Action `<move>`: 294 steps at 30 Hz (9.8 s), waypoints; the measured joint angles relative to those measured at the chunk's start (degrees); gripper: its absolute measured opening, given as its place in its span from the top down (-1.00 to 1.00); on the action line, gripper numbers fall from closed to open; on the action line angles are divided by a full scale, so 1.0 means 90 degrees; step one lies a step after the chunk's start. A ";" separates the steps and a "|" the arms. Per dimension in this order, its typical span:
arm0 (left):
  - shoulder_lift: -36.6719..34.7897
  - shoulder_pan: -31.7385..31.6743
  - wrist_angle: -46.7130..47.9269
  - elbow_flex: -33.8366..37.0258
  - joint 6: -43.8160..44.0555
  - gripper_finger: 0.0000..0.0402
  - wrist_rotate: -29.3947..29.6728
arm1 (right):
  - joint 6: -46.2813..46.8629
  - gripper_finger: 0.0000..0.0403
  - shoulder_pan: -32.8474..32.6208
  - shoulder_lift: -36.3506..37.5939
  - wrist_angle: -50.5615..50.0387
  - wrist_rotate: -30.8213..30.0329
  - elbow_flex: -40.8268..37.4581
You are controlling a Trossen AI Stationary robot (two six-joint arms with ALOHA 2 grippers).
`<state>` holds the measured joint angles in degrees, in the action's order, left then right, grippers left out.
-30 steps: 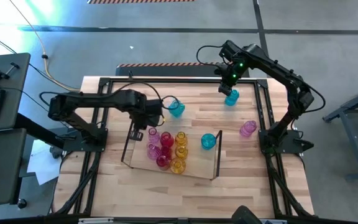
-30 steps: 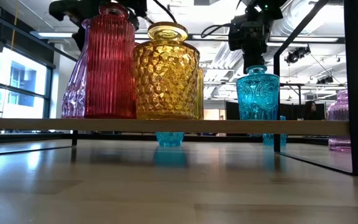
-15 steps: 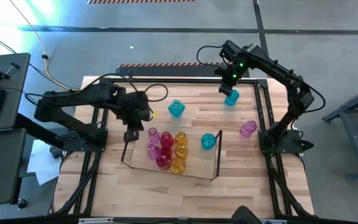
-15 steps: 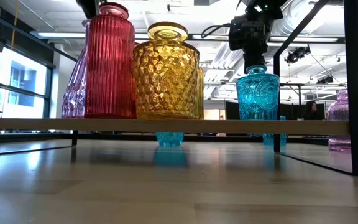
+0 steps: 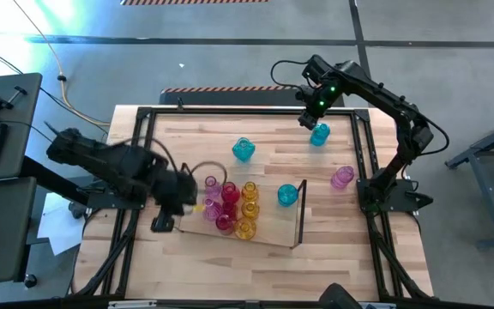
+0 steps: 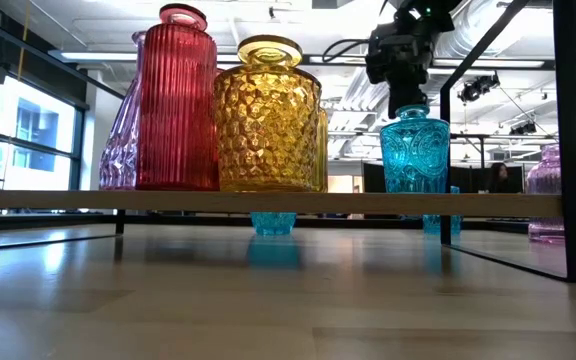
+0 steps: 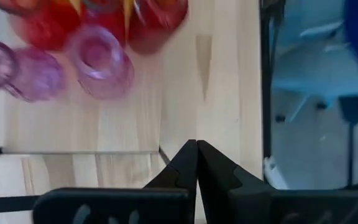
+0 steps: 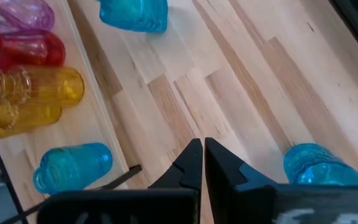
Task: Sort vases onto shelf
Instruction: Adjust the violet vases on the shelf, then put the violet vase on the shelf aligned with the other violet vases
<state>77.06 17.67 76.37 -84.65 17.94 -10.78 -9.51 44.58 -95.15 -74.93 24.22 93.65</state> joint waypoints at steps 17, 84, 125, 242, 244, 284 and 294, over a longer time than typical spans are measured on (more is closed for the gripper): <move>0.0332 0.1313 -0.2223 0.1402 0.1581 1.00 0.1457 | 0.0171 1.00 0.0010 0.0935 0.0486 -0.0073 0.0000; 0.1498 0.0892 -0.1980 0.1404 0.1993 1.00 0.2953 | 0.0225 1.00 0.0000 0.2120 0.0492 -0.0050 0.0002; 0.1503 0.1375 -0.0551 -0.0616 0.2889 1.00 0.3040 | 0.0056 1.00 0.0000 0.2329 0.0278 0.0073 0.0002; -0.4214 -0.0087 0.0817 0.1693 0.2766 1.00 0.6210 | 0.6156 0.99 -0.3184 0.3870 -0.0160 -0.2821 -0.1149; -0.4214 -0.0087 0.0817 0.1693 0.2766 1.00 0.6210 | 0.6223 0.99 -0.3464 0.3651 0.0275 -0.2857 -0.0827; -0.3700 -0.0085 0.0458 0.1691 0.2971 1.00 0.4722 | 0.5228 1.00 -0.5904 -0.1796 0.3455 -0.0831 0.3456; -0.3266 -0.0062 0.0236 0.1696 0.2545 1.00 0.3742 | 0.5964 1.00 -0.6128 -0.2794 0.4718 -0.1517 0.3456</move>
<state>47.66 17.11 78.50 -69.38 40.84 22.89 44.17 -10.57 -120.30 -32.46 10.56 124.75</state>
